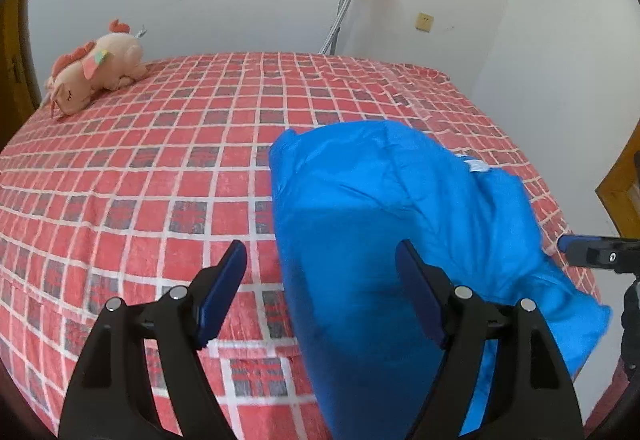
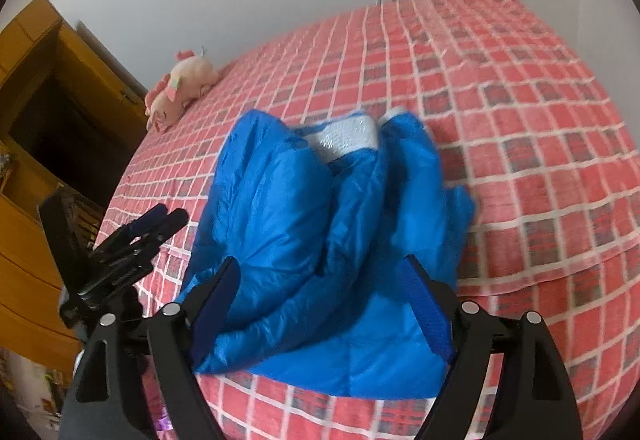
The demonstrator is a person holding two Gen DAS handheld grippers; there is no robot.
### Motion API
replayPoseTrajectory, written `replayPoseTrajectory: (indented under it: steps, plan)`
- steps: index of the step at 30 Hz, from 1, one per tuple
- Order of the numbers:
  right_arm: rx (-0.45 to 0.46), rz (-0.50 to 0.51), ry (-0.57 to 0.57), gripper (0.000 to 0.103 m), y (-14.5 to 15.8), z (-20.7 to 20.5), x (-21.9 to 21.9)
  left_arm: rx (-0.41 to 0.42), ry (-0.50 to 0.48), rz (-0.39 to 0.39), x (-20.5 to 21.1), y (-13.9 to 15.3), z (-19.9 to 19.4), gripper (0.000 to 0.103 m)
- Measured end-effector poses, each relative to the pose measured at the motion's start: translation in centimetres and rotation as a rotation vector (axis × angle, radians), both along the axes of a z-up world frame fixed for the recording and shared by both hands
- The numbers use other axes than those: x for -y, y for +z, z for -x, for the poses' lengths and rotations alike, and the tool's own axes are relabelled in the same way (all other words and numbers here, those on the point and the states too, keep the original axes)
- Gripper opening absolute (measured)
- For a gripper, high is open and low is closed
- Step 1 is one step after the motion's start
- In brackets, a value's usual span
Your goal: Fold large clothes
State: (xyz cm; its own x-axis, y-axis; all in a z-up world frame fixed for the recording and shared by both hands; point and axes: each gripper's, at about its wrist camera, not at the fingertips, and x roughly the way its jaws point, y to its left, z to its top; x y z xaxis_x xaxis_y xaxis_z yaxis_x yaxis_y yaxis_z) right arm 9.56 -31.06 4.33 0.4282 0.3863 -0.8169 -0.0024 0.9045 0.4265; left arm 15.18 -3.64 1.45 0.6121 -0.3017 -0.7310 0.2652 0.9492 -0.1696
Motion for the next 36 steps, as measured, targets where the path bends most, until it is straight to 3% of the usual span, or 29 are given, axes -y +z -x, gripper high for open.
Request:
replayPoseTrajectory:
  steps: [5, 12, 17, 20, 25, 30, 36]
  plan:
    - [-0.079, -0.043, 0.009, 0.084, -1.7, -1.5, -1.1, 0.016, 0.021, -0.030, -0.5, -1.4, -0.8, 0.076]
    - [-0.120, 0.067, 0.038, 0.085, -3.1, -4.3, -4.6, -0.005, 0.028, -0.005, -1.7, -2.1, -1.2, 0.076]
    - [-0.092, 0.123, 0.055, 0.084, -3.4, -4.9, -5.3, -0.016, 0.038, 0.006, -2.0, -2.2, -1.4, 0.076]
    - [-0.050, 0.172, 0.088, 0.071, -3.1, -4.9, -6.1, -0.022, 0.036, 0.010, -2.0, -2.3, -1.4, 0.076]
    - [0.047, 0.268, 0.177, 0.032, -1.8, -4.7, -8.1, -0.016, 0.039, 0.010, -2.1, -2.3, -1.4, 0.076]
    - [0.096, 0.248, 0.209, 0.018, 0.0, -4.7, -7.9, -0.018, 0.067, 0.038, -2.6, -1.9, -1.4, 0.076]
    - [0.219, 0.197, 0.196, 0.015, 5.0, -3.5, -5.7, 0.017, 0.045, 0.087, -2.0, 0.4, 0.3, 0.076]
